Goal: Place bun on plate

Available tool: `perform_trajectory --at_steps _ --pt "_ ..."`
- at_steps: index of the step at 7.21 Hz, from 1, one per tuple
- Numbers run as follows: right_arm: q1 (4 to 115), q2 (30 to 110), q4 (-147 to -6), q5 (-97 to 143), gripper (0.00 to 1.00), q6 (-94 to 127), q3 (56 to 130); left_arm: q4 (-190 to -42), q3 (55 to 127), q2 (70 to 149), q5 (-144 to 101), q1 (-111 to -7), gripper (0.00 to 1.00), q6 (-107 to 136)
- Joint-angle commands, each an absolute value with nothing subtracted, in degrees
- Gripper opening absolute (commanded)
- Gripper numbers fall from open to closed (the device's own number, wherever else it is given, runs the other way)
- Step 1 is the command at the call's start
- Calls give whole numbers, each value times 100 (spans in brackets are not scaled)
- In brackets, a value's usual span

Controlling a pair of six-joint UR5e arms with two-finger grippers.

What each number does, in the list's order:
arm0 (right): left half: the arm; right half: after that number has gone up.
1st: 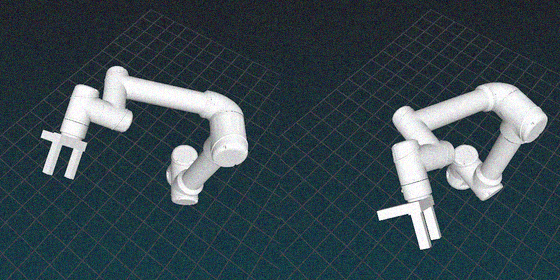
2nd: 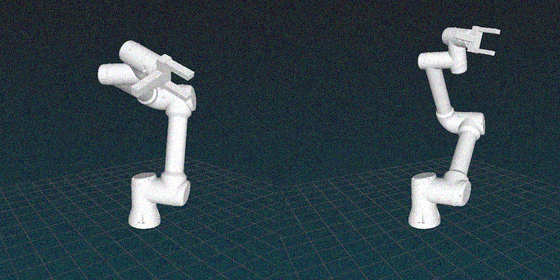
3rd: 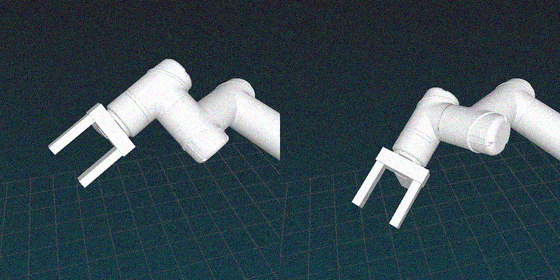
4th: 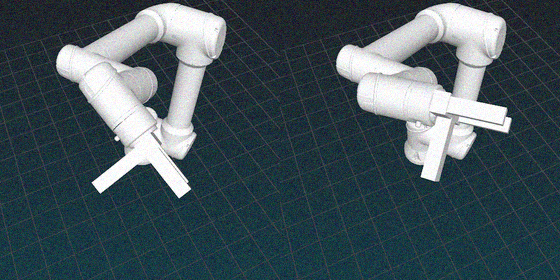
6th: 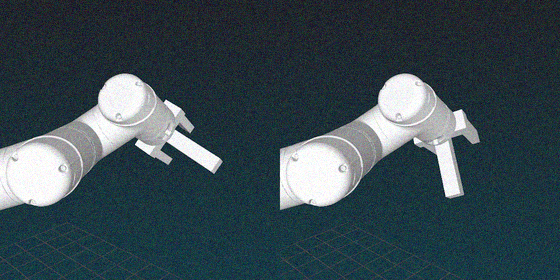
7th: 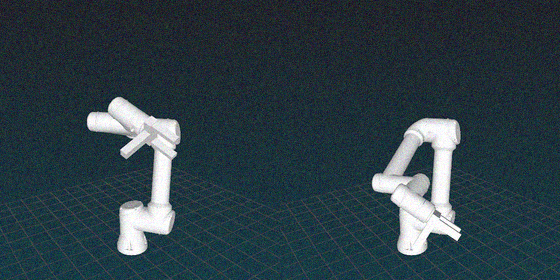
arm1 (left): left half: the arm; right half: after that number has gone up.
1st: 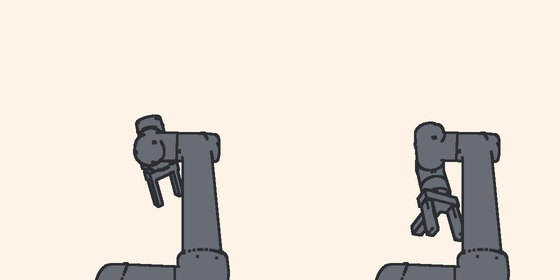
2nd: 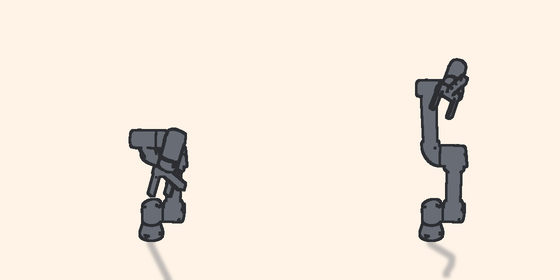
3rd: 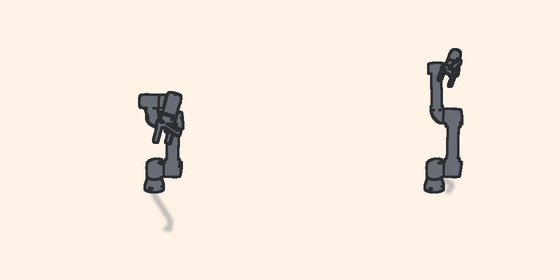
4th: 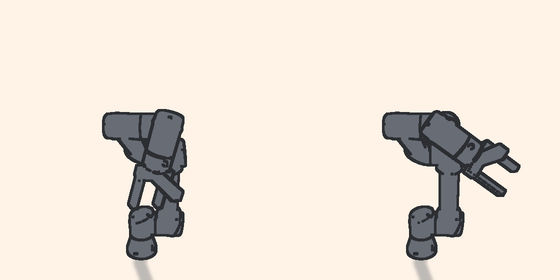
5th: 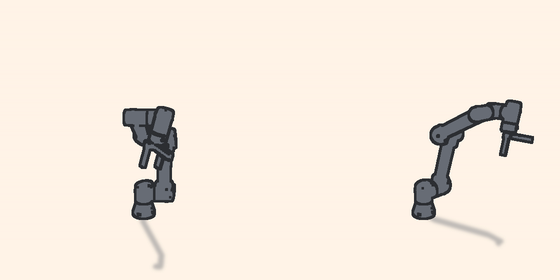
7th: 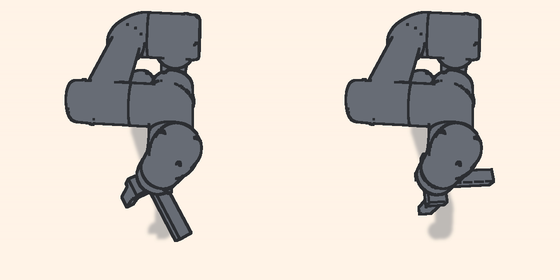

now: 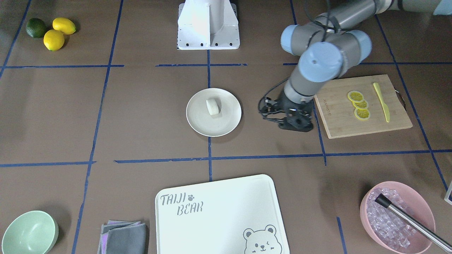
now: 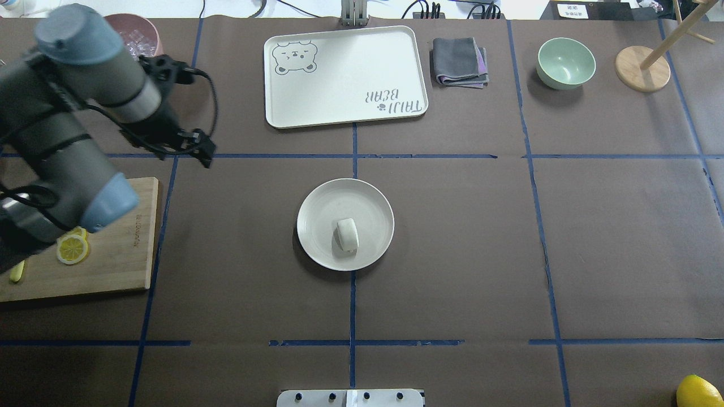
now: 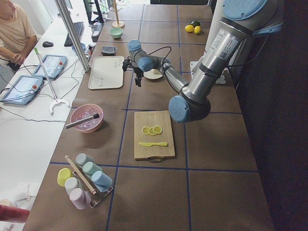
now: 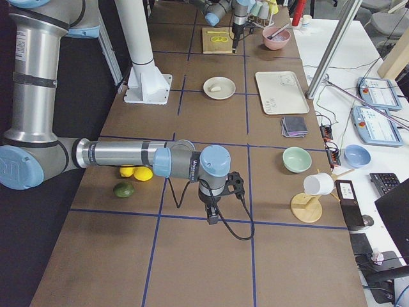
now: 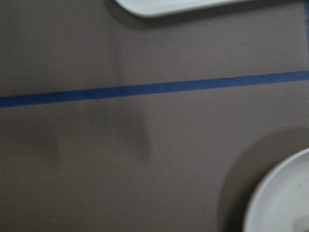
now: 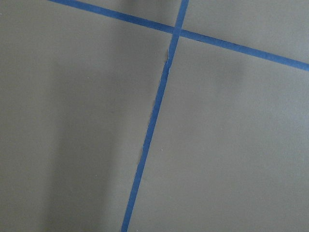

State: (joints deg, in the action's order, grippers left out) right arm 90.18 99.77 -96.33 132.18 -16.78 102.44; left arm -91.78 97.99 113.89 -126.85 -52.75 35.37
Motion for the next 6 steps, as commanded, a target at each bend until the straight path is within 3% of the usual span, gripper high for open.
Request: perform_trajectory --at_steps 1,4,6 --pt "9018 9976 -9633 13219 100 -1679 10222 -9132 9985 10078 -13006 -6595 100 1241" --pt "9018 9976 -9633 13219 100 -1679 10213 -9211 9914 8802 -13324 -8275 100 264" --pt "9018 10002 -9633 13219 100 -1679 10230 -9211 9721 8211 -13071 -8499 100 290"
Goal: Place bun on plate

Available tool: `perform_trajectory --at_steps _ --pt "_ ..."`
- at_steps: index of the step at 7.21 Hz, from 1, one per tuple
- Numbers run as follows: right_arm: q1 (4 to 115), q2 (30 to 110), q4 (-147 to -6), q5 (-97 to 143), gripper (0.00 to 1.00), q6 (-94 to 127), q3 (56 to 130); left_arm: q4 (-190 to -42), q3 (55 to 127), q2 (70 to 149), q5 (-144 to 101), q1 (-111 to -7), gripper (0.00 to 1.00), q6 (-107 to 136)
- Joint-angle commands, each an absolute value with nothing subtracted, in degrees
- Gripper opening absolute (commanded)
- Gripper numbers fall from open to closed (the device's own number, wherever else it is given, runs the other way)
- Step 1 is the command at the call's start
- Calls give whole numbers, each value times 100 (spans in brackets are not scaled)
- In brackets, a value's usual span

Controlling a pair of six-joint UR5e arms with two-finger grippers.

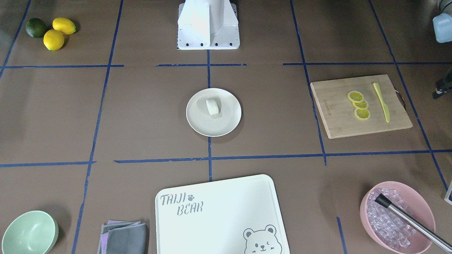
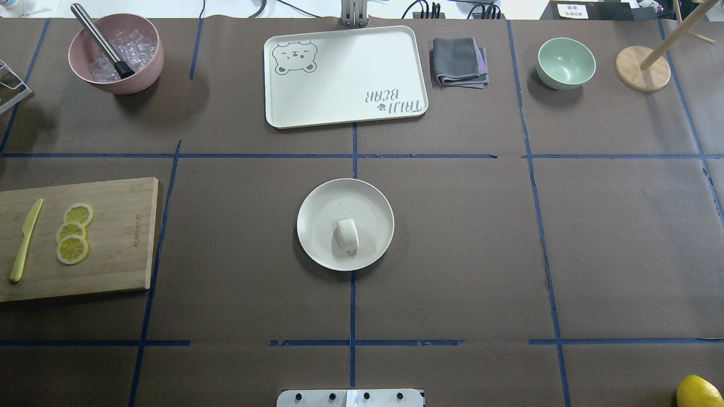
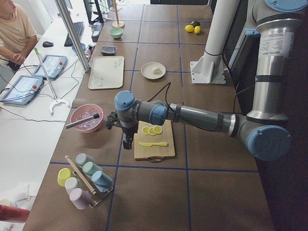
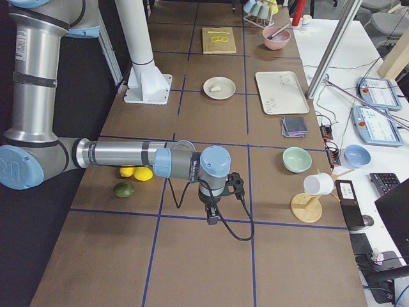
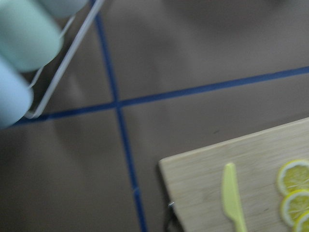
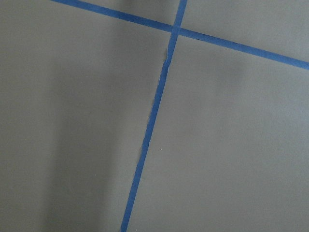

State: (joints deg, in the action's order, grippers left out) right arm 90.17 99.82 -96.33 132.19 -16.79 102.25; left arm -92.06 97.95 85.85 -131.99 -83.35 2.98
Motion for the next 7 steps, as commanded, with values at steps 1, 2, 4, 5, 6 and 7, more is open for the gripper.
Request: perform_trajectory --at_steps 1,2,4,5,6,7 --pt "9018 9993 -9633 13219 100 -1687 10196 -9220 9747 8200 -13043 -8516 100 264" --pt "9018 9993 -9633 13219 100 -1679 10213 -9220 9738 8235 -13069 -8517 100 351" --pt "9018 9993 -9633 13219 100 -1679 10222 -9202 9791 8296 -13043 -8508 100 343" --pt "9018 9984 -9633 13219 100 -1679 10187 -9202 9782 8219 -13069 -8508 100 317" --pt "9018 9984 -9633 13219 100 -1679 10204 -9176 9765 8209 -13095 -8508 100 308" --pt "9018 9984 -9624 13219 100 -1679 10195 -9176 9773 8209 -13096 -8508 100 308"
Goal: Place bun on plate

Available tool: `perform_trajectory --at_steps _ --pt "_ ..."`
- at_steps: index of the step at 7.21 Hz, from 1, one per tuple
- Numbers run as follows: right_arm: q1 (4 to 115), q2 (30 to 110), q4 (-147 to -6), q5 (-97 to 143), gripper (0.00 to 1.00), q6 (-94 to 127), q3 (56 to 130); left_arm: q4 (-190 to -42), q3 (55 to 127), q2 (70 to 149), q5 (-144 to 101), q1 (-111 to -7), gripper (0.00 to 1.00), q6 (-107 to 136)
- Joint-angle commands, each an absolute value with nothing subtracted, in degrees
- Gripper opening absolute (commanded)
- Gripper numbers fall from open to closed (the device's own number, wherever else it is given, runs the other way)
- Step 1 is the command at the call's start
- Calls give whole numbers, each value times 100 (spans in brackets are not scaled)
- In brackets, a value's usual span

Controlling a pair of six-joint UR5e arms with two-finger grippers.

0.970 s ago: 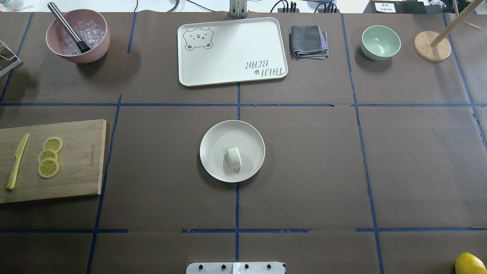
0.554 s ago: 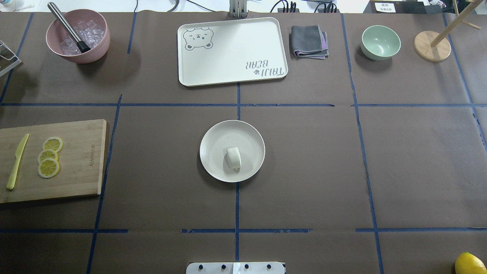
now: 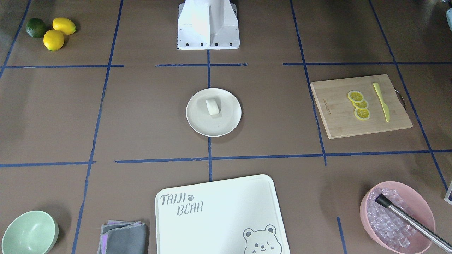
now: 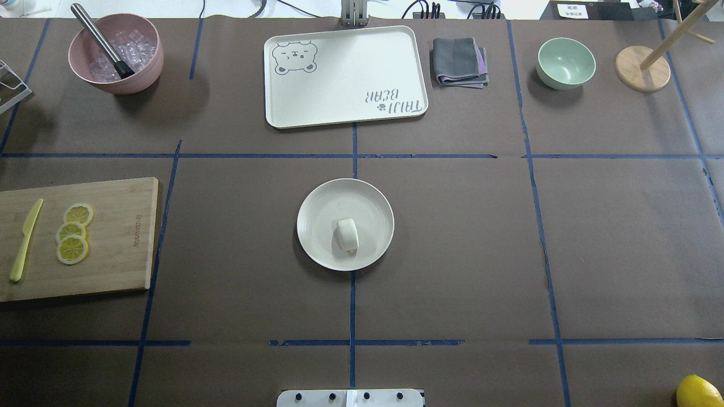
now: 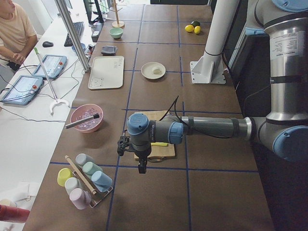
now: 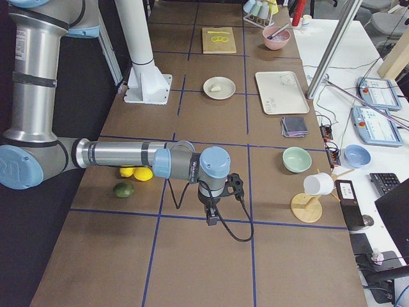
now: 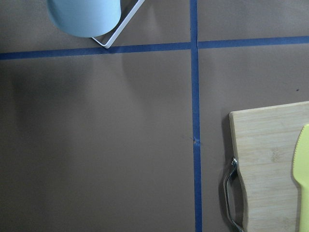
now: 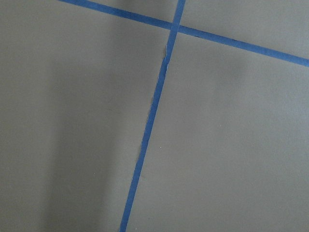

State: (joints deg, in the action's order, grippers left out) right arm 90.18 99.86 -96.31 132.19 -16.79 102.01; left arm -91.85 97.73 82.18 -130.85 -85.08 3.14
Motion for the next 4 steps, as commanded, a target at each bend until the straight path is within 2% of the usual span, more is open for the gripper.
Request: perform_trajectory --at_steps 1,4 --pt "9018 9976 -9624 13219 100 -1679 10213 -9176 9765 8209 -13087 -8508 100 308" --pt "9018 9958 -9624 13219 100 -1679 10213 -9167 9773 8183 -13096 -8508 100 308"
